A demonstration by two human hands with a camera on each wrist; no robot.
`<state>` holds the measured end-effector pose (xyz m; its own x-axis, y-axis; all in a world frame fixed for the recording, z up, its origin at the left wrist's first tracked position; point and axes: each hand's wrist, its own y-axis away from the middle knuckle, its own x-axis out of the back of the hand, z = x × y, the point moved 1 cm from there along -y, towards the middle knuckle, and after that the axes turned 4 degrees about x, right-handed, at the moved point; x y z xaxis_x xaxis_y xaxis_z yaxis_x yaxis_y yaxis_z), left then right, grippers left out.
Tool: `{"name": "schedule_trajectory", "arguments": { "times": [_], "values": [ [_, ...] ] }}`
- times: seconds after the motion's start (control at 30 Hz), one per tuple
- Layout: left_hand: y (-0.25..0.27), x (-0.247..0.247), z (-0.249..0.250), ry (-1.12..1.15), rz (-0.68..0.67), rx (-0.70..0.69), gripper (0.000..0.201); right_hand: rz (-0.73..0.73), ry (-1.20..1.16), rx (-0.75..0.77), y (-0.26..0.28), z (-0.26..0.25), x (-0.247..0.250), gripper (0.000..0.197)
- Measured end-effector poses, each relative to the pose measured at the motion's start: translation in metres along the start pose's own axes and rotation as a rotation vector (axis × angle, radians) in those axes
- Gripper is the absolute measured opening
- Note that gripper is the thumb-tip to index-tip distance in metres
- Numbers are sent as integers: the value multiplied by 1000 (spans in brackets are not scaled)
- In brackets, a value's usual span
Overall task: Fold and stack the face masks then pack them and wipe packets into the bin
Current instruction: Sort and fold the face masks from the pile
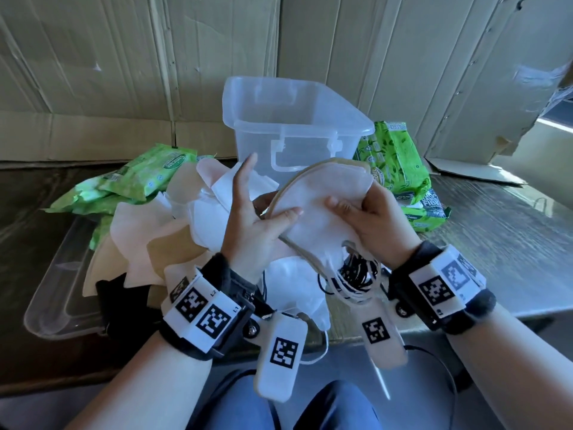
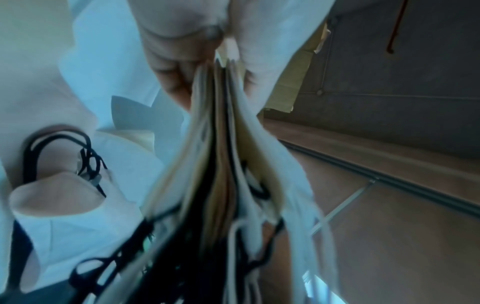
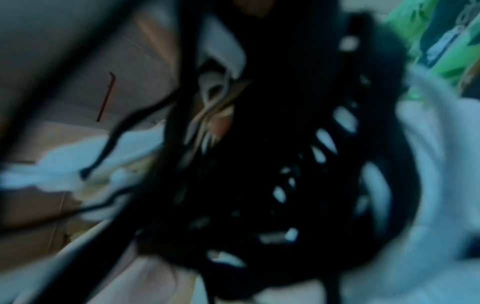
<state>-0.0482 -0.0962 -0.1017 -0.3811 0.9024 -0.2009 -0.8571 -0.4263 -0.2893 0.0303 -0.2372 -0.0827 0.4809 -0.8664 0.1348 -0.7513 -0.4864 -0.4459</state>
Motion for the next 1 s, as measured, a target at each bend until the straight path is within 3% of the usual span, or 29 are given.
{"name": "schedule_trajectory", "arguments": {
  "times": [0.17, 0.3, 0.4, 0.53, 0.6, 0.7, 0.83, 0.9, 1.0],
  "values": [
    [2, -3, 4, -172, -213, -89, 51, -95, 115, -67, 0, -10, 12, 25],
    [6, -9, 5, -231, -345, 7, 39, -193, 177, -118, 4, -13, 14, 32],
    [5, -5, -4, -228, -243, 116, 37, -275, 276, -221, 2, -8, 27, 40],
    [4, 2, -9, -234, -131, 96, 34, -166, 696, -228, -10, 4, 74, 38],
    [3, 4, -11, -237, -119, 91, 29, -206, 995, -363, -10, 15, 97, 49],
    [3, 4, -13, -246, -107, 80, 30, -450, 1289, -657, -1, 43, 117, 71],
    [4, 1, -15, -244, -117, 56, 29, -564, 1243, -744, 4, 60, 119, 79],
    [4, 0, -16, -261, -113, 41, 28, -547, 1225, -747, 2, 59, 116, 76],
    [4, 2, -16, -271, -107, 43, 27, -475, 1002, -821, 0, 62, 115, 62]
  ]
}}
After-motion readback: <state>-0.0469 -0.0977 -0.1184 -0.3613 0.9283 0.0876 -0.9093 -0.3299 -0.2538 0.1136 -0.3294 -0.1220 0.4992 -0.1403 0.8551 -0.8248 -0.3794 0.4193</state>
